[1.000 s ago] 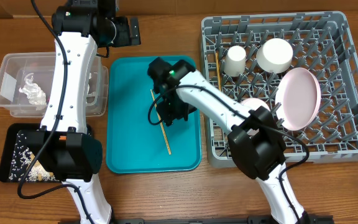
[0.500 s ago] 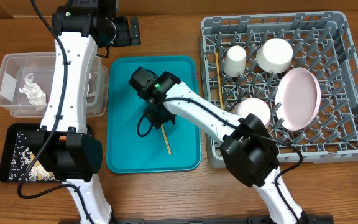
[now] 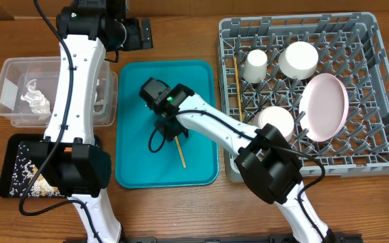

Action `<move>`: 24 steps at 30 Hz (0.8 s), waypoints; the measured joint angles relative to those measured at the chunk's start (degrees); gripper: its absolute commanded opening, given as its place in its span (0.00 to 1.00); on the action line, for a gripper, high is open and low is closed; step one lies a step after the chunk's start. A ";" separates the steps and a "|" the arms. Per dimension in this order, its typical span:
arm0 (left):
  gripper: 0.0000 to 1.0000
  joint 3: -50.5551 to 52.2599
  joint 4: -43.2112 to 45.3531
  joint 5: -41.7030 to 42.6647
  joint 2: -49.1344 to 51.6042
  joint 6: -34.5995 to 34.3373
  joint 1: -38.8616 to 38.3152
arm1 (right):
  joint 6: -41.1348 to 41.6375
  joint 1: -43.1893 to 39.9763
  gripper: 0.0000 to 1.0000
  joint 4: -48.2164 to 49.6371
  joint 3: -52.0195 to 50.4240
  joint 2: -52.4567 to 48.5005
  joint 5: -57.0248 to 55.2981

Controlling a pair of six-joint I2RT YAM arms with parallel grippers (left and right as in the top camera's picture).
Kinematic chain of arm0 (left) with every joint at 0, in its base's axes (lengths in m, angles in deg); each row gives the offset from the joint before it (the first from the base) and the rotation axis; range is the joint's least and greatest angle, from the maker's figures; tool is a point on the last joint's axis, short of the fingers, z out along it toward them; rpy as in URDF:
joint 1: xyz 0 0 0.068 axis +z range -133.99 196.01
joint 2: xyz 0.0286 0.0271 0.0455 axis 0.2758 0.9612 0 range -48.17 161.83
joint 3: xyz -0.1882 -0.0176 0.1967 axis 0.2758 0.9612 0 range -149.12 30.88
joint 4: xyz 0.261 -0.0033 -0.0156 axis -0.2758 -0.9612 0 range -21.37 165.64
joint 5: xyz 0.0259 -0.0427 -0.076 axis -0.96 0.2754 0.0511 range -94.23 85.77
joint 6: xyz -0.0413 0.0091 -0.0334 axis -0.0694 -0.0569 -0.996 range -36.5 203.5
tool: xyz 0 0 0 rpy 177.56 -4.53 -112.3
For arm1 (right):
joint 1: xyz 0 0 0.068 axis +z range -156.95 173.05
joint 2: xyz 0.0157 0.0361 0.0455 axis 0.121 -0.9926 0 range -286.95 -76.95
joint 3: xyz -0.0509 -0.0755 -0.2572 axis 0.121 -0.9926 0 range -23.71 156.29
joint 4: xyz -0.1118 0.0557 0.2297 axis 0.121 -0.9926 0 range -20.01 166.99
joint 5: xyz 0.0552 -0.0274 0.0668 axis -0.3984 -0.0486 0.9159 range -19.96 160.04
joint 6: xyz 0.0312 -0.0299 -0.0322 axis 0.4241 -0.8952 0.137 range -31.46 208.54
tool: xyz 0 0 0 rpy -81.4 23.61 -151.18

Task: Sort waste into correct bins and load items into the dishwasher
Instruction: 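Reach the right gripper back to the remaining chopstick on the tray, then grasp the remaining chopstick with the right gripper and lift it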

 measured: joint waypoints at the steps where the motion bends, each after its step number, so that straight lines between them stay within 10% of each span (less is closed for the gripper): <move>1: 1.00 0.00 0.00 0.00 0.00 -0.02 0.00 | -0.28 0.13 0.54 0.96 -0.63 -0.02 -0.02; 17: 1.00 0.00 0.00 0.00 0.00 -0.02 0.00 | -2.16 0.66 0.42 4.81 -1.99 -2.19 -5.68; 24: 1.00 0.00 0.00 0.00 0.00 -0.02 0.00 | -2.86 1.05 0.22 3.52 -1.70 -2.40 -8.04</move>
